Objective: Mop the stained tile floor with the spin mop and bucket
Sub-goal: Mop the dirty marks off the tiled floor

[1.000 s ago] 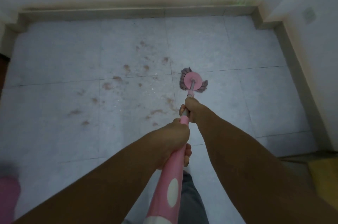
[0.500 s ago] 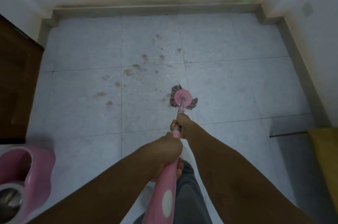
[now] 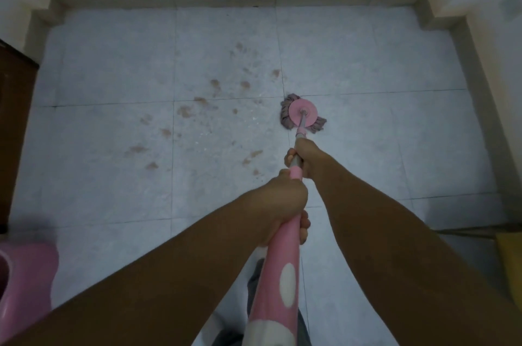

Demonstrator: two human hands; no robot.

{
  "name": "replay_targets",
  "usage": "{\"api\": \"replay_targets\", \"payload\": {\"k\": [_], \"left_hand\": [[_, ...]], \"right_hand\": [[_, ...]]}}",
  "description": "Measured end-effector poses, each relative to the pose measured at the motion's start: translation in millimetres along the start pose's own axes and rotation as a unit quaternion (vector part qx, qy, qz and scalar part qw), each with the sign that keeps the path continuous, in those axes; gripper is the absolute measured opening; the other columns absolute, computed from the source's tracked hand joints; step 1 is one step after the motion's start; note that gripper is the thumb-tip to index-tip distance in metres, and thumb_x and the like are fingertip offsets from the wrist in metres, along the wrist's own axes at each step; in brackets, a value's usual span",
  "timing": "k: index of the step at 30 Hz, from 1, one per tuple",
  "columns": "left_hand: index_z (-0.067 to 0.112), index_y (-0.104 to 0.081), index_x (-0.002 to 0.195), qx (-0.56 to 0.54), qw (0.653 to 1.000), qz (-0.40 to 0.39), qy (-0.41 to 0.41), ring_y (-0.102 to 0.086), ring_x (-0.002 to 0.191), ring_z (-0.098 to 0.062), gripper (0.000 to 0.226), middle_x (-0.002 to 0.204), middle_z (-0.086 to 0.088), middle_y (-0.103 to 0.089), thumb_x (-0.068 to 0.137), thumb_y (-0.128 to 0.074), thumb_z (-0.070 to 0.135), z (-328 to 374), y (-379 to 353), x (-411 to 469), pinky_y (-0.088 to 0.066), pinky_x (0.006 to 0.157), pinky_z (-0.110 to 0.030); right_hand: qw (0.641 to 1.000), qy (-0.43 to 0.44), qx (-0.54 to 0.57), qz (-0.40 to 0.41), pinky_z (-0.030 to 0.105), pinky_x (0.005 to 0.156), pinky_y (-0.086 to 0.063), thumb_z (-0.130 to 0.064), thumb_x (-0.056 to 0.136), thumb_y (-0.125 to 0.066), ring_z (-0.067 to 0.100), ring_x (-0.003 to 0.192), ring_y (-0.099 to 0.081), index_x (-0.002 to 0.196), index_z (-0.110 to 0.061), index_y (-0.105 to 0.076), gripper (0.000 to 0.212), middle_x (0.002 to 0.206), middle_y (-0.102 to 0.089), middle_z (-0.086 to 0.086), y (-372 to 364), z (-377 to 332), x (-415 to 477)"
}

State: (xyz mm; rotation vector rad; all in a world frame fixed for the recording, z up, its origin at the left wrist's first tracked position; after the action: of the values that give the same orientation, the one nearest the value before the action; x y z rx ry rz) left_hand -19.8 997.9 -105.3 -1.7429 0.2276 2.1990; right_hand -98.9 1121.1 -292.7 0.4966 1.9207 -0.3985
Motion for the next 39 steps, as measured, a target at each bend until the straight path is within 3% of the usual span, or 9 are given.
{"api": "replay_targets", "payload": {"k": [3,6,8,12,16,27,31,34,39], "left_hand": [[0.015,-0.047,0.123,0.002,1.0,-0.02,-0.02,-0.05,0.042,-0.016,0.033,0.066,-0.011,-0.054,0.1,-0.044,0.038,60.3,-8.0,28.7,-0.047,0.038,-0.019],[0.016,-0.047,0.113,-0.003,0.999,-0.032,-0.029,-0.047,0.035,-0.015,0.031,0.059,-0.01,-0.052,0.098,-0.047,0.044,108.2,-15.0,50.8,-0.045,0.037,-0.018],[0.014,-0.049,0.11,-0.003,0.999,-0.03,-0.026,-0.047,0.035,-0.015,0.037,0.059,-0.01,-0.052,0.097,-0.048,0.049,127.7,-16.9,64.5,-0.045,0.037,-0.017],[0.014,-0.049,0.123,0.013,0.999,-0.012,-0.029,-0.05,0.043,-0.016,0.042,0.067,-0.01,-0.054,0.099,-0.041,0.047,135.6,-10.2,86.4,-0.046,0.04,-0.02],[0.013,-0.055,0.108,0.004,1.0,0.004,0.011,-0.052,0.046,-0.016,0.045,0.075,-0.01,-0.057,0.097,-0.041,0.054,114.3,-2.6,89.6,-0.046,0.038,-0.02],[0.007,-0.058,0.107,0.018,0.998,0.049,0.031,-0.052,0.047,-0.017,0.052,0.071,-0.01,-0.058,0.097,-0.04,0.055,-34.1,68.1,25.8,-0.046,0.042,-0.022],[0.013,-0.054,0.116,0.061,0.996,0.063,-0.018,-0.049,0.051,-0.014,0.037,0.077,-0.008,-0.055,0.103,-0.035,0.043,-119.2,97.1,-18.4,-0.043,0.043,-0.021],[0.016,-0.054,0.11,0.023,0.997,0.068,0.003,-0.053,0.058,-0.017,0.035,0.083,-0.011,-0.059,0.1,-0.04,0.046,-168.2,124.1,-49.5,-0.047,0.05,-0.025],[0.009,-0.056,0.108,-0.001,0.997,0.071,0.02,-0.053,0.054,-0.018,0.04,0.081,-0.013,-0.06,0.1,-0.043,0.046,-224.3,153.4,-87.3,-0.047,0.052,-0.027]], "right_hand": [[1.0,0.017,0.003,0.005,0.012,0.033,-0.032,-0.031,0.105,-0.031,0.007,0.036,-0.034,0.137,-0.018,-0.044,0.036,0.058,-0.035,0.0,-1.5,-57.1,30.9],[1.0,0.021,0.012,0.01,0.01,0.034,-0.031,-0.037,0.103,-0.035,0.007,0.025,-0.034,0.128,-0.02,-0.051,0.035,0.047,-0.037,-0.001,-3.4,-100.6,57.6],[1.0,0.02,0.011,0.013,0.01,0.035,-0.032,-0.036,0.102,-0.036,0.007,0.032,-0.036,0.119,-0.02,-0.049,0.027,0.044,-0.039,-0.001,-3.1,-119.7,71.3],[0.999,0.021,-0.018,0.016,0.013,0.035,-0.033,-0.026,0.104,-0.032,0.008,0.047,-0.034,0.119,-0.02,-0.045,0.02,0.059,-0.037,0.0,-6.8,-129.2,87.7],[0.999,-0.005,-0.03,0.02,0.013,0.035,-0.035,-0.024,0.105,-0.032,0.009,0.048,-0.035,0.122,-0.014,-0.044,0.023,0.06,-0.039,0.002,-10.6,-108.1,90.5],[0.999,-0.023,-0.047,0.011,0.016,0.036,-0.033,-0.025,0.105,-0.03,0.008,0.046,-0.035,0.129,-0.016,-0.043,0.029,0.059,-0.038,0.002,-52.6,56.5,13.8],[0.998,-0.039,-0.051,-0.003,0.015,0.036,-0.035,-0.023,0.104,-0.029,0.009,0.047,-0.036,0.125,-0.013,-0.043,0.028,0.059,-0.038,0.003,-74.7,152.6,-43.2],[0.998,-0.037,-0.04,-0.014,0.016,0.037,-0.035,-0.022,0.103,-0.031,0.009,0.048,-0.037,0.124,-0.012,-0.046,0.028,0.06,-0.038,0.002,-95.6,194.8,-76.7],[0.998,-0.042,-0.044,-0.026,0.017,0.039,-0.033,-0.024,0.103,-0.031,0.009,0.048,-0.035,0.116,-0.014,-0.046,0.022,0.059,-0.036,0.002,-116.3,255.3,-120.9]]}}
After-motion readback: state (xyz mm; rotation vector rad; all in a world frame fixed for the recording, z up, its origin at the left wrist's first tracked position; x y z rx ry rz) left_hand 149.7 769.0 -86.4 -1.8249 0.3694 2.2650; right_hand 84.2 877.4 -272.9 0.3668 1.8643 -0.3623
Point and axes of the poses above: each hand's wrist, its own x-axis towards the middle knuckle, its own y-axis out of the back of the hand, z = x × y, the point moved 2 cm from there along x, towards the middle knuckle
